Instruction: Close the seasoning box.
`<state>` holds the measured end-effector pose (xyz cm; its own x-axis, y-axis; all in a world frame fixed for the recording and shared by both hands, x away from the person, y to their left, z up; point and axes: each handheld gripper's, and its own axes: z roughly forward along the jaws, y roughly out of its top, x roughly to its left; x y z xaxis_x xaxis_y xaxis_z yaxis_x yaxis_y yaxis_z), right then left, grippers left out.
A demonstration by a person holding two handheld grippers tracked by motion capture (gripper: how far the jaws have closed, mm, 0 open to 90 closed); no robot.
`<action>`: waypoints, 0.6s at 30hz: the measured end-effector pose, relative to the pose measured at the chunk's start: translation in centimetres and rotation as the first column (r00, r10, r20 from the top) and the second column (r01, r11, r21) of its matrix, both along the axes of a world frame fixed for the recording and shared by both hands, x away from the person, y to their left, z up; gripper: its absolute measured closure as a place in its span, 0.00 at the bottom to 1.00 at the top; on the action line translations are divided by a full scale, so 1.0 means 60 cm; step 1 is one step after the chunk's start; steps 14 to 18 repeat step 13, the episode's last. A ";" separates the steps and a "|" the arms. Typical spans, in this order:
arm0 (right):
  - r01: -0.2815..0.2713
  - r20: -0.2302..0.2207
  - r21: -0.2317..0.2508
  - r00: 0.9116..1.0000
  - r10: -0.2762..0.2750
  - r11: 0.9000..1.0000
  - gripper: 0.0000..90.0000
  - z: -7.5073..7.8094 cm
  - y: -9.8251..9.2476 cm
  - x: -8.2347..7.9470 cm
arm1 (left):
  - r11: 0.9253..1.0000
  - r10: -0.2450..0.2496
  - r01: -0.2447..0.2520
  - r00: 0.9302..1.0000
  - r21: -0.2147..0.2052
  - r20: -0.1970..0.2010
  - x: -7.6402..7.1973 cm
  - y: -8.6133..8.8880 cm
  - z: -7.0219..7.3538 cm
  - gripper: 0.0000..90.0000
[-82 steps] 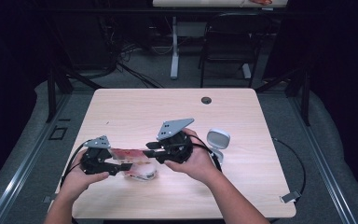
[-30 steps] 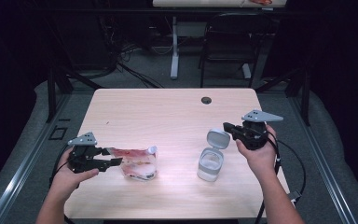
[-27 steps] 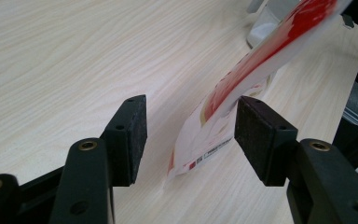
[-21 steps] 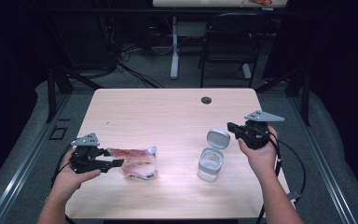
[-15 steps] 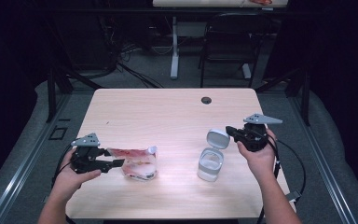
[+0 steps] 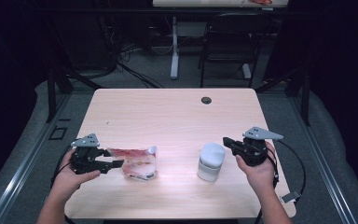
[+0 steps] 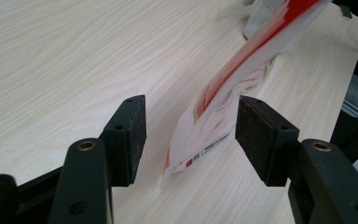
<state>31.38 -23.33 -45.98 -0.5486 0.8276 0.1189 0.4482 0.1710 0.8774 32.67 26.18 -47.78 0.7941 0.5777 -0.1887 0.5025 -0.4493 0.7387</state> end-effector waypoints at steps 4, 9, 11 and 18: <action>0.016 0.011 0.009 1.000 -0.016 1.000 1.00 -0.012 -0.005 -0.011 | 1.000 0.000 0.000 1.000 0.011 -0.002 0.000 -0.002 -0.002 0.48; 0.042 0.014 0.017 0.999 -0.042 0.999 0.95 -0.031 -0.016 -0.022 | 1.000 -0.001 0.001 1.000 0.010 -0.003 0.001 0.001 -0.002 0.47; 0.067 0.026 0.024 0.997 -0.067 0.997 0.85 -0.036 -0.022 -0.026 | 1.000 0.001 -0.001 1.000 0.008 -0.005 0.001 0.002 -0.003 0.47; 0.083 0.036 0.043 0.996 -0.085 0.996 0.81 -0.042 -0.028 -0.029 | 1.000 -0.001 0.001 1.000 0.006 -0.005 0.001 0.003 -0.002 0.47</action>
